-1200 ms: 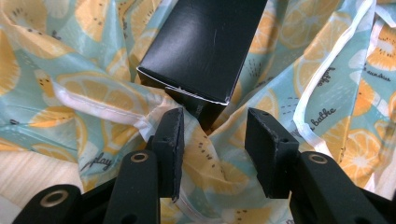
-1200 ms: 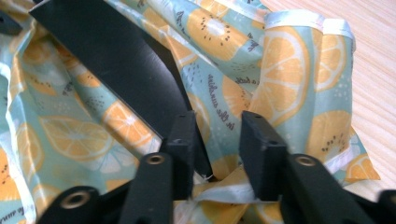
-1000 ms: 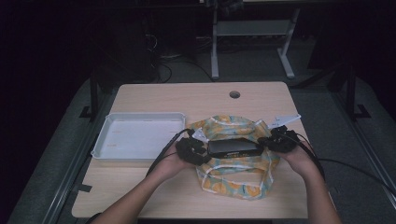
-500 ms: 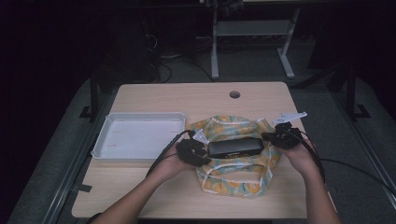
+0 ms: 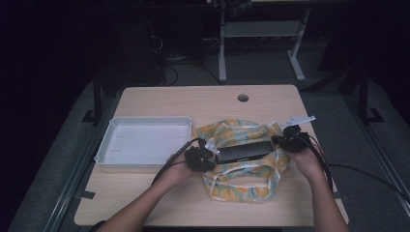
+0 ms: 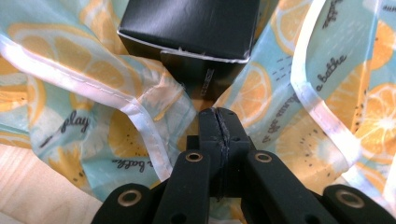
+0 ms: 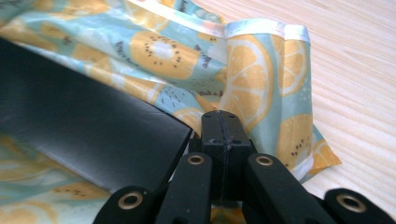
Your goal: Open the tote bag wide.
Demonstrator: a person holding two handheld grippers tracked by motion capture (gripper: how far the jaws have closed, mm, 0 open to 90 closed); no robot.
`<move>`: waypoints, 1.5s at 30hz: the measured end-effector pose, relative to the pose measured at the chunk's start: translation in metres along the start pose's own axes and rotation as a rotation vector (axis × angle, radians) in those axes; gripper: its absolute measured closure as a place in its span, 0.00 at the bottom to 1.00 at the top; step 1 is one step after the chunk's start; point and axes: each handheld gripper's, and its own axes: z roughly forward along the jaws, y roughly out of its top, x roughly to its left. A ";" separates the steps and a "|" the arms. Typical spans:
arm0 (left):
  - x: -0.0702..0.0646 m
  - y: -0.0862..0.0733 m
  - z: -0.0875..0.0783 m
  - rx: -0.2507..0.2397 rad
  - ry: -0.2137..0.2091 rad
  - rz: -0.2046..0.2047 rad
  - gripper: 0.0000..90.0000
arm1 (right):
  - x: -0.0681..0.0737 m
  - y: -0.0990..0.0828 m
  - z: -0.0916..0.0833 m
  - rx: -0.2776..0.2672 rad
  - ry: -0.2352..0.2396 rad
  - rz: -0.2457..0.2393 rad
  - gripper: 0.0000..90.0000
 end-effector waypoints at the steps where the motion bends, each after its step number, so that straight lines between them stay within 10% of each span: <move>1: -0.001 0.000 0.001 0.004 0.002 0.000 0.99 | -0.001 0.000 0.002 0.008 0.000 0.002 1.00; 17: 0.002 -0.002 0.004 0.006 -0.017 -0.019 0.99 | -0.006 -0.018 0.026 0.120 0.001 0.032 0.96; 29: 0.001 -0.002 0.004 0.001 -0.008 -0.011 0.99 | 0.003 -0.011 -0.035 0.028 0.017 0.000 0.95; 45: 0.006 -0.001 0.002 -0.007 -0.007 -0.014 0.99 | 0.022 -0.050 -0.015 0.239 0.103 -0.062 1.00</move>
